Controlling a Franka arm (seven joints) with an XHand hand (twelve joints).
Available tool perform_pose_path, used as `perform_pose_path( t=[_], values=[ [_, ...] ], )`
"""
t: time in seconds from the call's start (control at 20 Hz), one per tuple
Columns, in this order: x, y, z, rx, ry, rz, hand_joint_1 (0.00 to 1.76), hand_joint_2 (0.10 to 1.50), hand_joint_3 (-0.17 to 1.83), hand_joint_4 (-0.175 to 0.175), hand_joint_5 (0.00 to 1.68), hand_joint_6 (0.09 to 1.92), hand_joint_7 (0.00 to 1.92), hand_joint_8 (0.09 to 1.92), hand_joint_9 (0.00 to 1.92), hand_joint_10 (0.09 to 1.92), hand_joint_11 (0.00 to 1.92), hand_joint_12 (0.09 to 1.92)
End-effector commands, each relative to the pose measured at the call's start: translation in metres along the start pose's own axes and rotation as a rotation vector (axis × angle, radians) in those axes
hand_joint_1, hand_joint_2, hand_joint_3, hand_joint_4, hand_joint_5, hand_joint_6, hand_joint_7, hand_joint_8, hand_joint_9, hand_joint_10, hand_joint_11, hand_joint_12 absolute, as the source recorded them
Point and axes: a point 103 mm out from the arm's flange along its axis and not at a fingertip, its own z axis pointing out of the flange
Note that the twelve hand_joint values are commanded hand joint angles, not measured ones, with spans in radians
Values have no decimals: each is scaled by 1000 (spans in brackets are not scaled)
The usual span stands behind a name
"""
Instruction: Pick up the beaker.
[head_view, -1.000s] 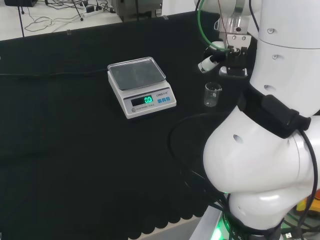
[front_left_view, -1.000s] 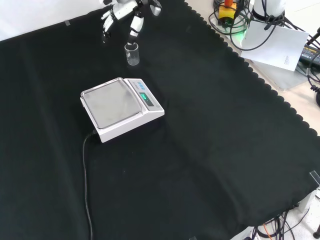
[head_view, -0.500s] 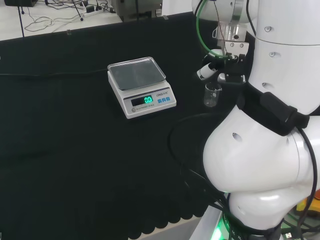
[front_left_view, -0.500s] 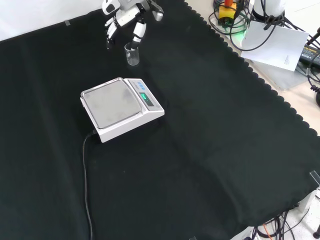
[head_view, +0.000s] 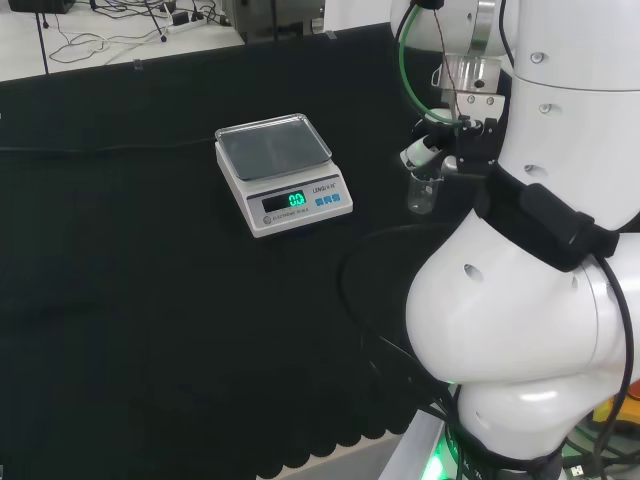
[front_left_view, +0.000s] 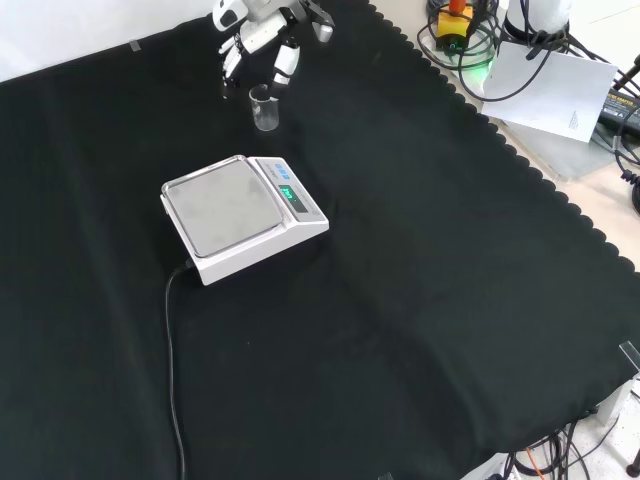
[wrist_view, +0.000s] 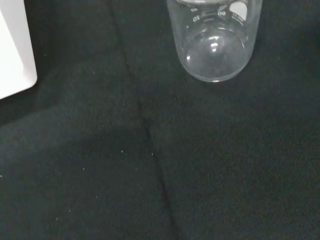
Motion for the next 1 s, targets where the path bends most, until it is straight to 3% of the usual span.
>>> perform_pose_path(
  t=[0.05, 0.15, 0.2, 0.4, 0.75, 0.85, 0.95, 1.0],
  values=[
    [0, 6, 11, 110, 34, -37, 604, 951, -129, -1, 181, 170, 95, 493, 157, 772, 0, 1463],
    [1, 8, 13, 138, 18, -40, 596, 856, -146, 31, 49, 87, 24, 153, 41, 543, 0, 1444],
    [1, 9, 14, 148, 7, -36, 598, 830, -147, 39, 23, 87, 11, 87, 19, 472, 0, 1441],
    [-1, 11, 20, 164, -8, -24, 633, 796, -125, 38, 0, 87, 2, 87, 0, 491, 0, 1466],
    [-5, 22, 35, 186, -40, 4, 726, 825, -99, 32, 121, 87, 79, 87, 0, 802, 103, 1552],
    [-5, 23, 37, 180, -53, 4, 765, 848, -94, 21, 235, 87, 128, 103, 48, 859, 163, 1520],
    [-5, 25, 38, 178, -74, 5, 840, 897, -106, 5, 374, 111, 151, 238, 142, 852, 269, 1460],
    [-5, 24, 38, 165, -83, 3, 890, 934, -128, -7, 473, 215, 153, 345, 209, 834, 333, 1423]
  ],
)
